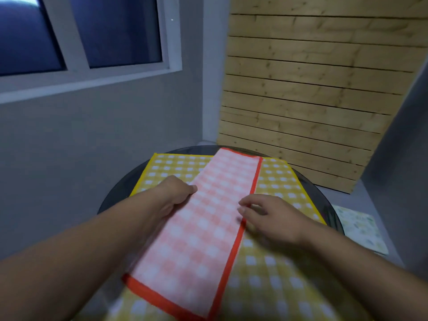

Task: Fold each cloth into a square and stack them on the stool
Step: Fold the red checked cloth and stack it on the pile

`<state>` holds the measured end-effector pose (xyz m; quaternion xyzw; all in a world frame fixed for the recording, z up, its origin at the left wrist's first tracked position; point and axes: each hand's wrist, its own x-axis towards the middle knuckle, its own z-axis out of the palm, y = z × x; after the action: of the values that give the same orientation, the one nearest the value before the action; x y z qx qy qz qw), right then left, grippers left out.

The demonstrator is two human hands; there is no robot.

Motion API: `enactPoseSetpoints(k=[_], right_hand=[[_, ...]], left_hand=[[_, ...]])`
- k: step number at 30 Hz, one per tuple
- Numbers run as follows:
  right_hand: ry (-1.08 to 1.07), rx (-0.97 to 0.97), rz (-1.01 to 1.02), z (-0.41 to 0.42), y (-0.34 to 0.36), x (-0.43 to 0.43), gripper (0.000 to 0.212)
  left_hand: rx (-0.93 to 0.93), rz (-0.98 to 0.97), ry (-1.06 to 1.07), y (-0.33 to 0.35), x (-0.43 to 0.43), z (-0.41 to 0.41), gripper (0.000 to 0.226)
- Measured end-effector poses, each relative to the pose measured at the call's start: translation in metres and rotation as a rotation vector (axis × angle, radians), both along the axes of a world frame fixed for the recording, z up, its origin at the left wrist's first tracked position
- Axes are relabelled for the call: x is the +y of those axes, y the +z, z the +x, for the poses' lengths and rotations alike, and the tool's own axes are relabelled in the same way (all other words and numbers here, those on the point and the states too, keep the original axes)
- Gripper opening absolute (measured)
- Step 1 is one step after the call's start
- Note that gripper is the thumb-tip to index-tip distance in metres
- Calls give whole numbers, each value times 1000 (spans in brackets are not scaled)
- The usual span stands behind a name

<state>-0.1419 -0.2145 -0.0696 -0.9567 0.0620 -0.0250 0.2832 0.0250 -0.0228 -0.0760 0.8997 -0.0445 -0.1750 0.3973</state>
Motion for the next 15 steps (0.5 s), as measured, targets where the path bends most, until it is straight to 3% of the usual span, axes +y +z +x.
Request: enactPoseSetpoints(k=[3, 9, 12, 15], right_hand=[[43, 22, 15, -16, 1, 12, 28], [123, 80, -45, -47, -3, 24, 21], [165, 124, -130, -55, -8, 22, 34], [151, 134, -217, -62, -15, 19, 51]], left_hand=[[68, -94, 102, -17, 9, -23, 53], [132, -381, 74, -25, 24, -70, 67], [-70, -202, -171, -25, 33, -92, 76], [-449, 153, -480, -14, 47, -114, 58]])
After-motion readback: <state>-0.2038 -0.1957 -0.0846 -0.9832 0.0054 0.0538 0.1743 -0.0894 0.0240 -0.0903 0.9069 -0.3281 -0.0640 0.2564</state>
